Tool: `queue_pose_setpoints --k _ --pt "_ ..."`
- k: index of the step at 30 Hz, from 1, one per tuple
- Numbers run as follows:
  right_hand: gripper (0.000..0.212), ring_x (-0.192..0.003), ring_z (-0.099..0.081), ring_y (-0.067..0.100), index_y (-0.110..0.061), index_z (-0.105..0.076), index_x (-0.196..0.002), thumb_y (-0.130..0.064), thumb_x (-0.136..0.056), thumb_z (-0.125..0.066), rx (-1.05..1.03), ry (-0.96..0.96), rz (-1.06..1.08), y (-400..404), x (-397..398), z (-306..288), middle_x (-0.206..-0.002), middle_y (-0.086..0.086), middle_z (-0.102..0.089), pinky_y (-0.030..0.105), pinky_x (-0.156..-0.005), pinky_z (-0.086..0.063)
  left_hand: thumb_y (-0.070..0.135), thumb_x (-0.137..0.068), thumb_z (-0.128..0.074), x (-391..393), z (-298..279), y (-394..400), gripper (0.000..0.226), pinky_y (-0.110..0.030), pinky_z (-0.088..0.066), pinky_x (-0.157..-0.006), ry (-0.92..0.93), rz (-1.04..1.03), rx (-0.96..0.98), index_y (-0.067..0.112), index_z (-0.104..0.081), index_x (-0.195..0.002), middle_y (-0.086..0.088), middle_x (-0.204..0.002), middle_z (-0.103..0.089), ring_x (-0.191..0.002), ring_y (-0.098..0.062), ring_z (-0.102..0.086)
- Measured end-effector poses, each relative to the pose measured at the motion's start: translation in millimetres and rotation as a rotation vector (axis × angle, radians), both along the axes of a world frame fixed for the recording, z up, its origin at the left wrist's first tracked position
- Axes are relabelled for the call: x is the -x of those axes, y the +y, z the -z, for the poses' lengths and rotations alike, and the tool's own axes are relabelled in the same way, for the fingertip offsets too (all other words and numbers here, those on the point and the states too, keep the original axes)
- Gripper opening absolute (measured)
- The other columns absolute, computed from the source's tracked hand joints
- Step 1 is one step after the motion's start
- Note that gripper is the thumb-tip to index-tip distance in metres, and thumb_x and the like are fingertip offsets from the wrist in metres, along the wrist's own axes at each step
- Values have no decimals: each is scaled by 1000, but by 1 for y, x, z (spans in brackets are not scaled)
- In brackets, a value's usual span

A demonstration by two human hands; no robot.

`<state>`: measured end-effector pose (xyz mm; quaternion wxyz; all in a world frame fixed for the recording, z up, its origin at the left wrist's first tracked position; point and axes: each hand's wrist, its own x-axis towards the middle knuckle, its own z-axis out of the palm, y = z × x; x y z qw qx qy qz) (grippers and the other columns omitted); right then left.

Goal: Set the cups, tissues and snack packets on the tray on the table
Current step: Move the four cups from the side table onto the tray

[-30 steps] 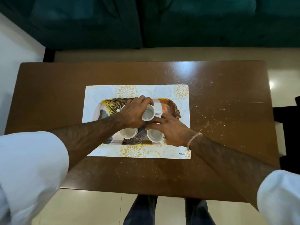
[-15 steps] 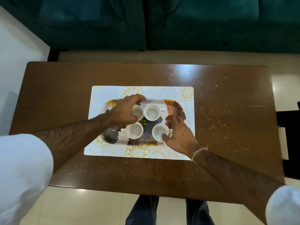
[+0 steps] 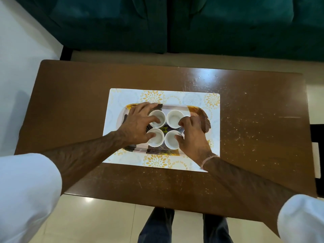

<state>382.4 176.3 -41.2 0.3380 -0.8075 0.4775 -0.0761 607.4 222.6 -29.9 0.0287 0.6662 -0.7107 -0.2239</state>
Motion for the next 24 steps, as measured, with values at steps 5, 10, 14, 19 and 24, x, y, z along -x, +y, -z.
queue_pose_setpoints --k 5,10,14,19,24 --pt "49 -104 -53 37 -12 -58 -122 -27 -77 -71 277 343 -335 -9 -9 0 -121 13 -63 48 -90 -43 45 -78 -74 3 4 3 28 -54 -10 -116 -155 40 57 28 -78 -100 -6 -159 -36 -149 -33 -21" --pt "34 -96 -57 37 -9 -64 -114 -22 -83 -68 280 389 -373 -16 -24 -1 -104 15 -68 43 -80 -44 47 -81 -72 6 7 2 23 -57 -10 -116 -200 8 77 30 -78 -95 -4 -157 -39 -148 -32 -24" --pt "34 -89 -61 38 -6 -67 -108 -19 -77 -74 278 392 -371 -14 -26 1 -98 17 -71 42 -75 -48 46 -79 -73 5 10 3 21 -56 -14 -114 -182 -8 105 29 -78 -92 -4 -154 -45 -146 -32 -28" --pt "41 -96 -59 37 -8 -63 -115 -29 -80 -69 249 379 -344 -14 -27 1 -109 16 -68 43 -79 -48 46 -73 -74 6 13 6 33 -55 -18 -114 -98 -50 82 28 -73 -101 -5 -155 -42 -145 -29 -28" --pt "50 -101 -57 33 -13 -55 -120 -40 -78 -57 159 321 -257 -13 -28 -15 -119 10 -60 46 -87 -47 49 -70 -71 9 4 6 66 -51 -24 -113 -10 -82 51 23 -54 -128 -4 -157 -36 -143 -27 -29"
